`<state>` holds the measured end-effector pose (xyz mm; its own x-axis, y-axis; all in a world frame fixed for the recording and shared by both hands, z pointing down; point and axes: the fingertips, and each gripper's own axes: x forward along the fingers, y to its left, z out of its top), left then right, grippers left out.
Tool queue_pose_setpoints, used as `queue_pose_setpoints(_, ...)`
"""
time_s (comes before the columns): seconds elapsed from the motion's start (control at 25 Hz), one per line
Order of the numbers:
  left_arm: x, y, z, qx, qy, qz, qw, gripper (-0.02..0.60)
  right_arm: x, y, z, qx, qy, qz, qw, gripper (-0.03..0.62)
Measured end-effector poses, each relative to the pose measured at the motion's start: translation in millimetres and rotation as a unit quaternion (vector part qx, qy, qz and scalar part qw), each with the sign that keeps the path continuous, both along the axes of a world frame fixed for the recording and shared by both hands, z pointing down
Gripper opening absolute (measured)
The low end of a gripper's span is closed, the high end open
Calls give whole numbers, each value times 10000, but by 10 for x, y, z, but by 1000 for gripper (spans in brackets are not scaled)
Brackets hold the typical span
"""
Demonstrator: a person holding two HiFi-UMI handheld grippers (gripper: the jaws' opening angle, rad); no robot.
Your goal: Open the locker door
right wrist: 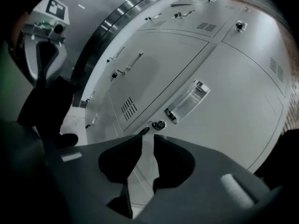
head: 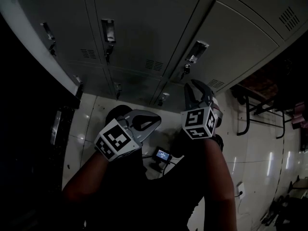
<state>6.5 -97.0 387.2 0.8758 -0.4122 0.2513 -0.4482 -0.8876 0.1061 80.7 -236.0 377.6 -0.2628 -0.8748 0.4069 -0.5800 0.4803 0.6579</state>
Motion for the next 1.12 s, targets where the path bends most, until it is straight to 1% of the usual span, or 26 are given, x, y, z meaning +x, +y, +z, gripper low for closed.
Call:
queue_pose_setpoints(0.12, -16, -2, -22, 16, 30, -9, 10000, 12, -55, -196, -49, 273, 613, 92, 9977, 101)
queue_pose_setpoints(0.28, -14, -3, -28, 22, 71, -8, 10000, 12, -140, -371, -61, 560, 1451, 88, 9878, 106)
queue_pose_setpoints(0.36, -13, -4, -29, 18, 80, -8, 10000, 12, -155, -427, -55, 660, 1787, 144, 9816, 96)
queue_pose_setpoints(0.4, -18, -8, -21, 22, 82, -17, 10000, 12, -162, -438, -53, 709, 1916, 164, 9788, 73)
queue_pose_setpoints(0.48, -24, -11, -24, 28, 94, -23, 9999, 12, -171, -421, -43, 814, 2119, 172, 9737, 58)
queue_pose_setpoints(0.6, -35, -9, -19, 3, 54, -19, 10000, 12, -173, -320, -36, 976, 2290, 85, 9685, 55)
queue_pose_setpoints(0.68, -49, -13, 16, -2, -13, -37, 10000, 12, -159, -203, -34, 1035, 2287, 16, 9680, 54)
queue_pose_setpoints(0.84, -28, -10, 8, -2, 13, -17, 10000, 12, -89, 110, -26, 1088, 2269, -172, 9677, 54)
queue_pose_setpoints(1.0, -19, -8, 19, 3, -23, -14, 10000, 12, 57, 471, -19, 1173, 2394, -362, 9631, 52)
queue_pose_setpoints(1.12, -13, -13, 23, -5, -60, -18, 10000, 12, 214, 726, -16, 1180, 2412, -421, 9624, 52)
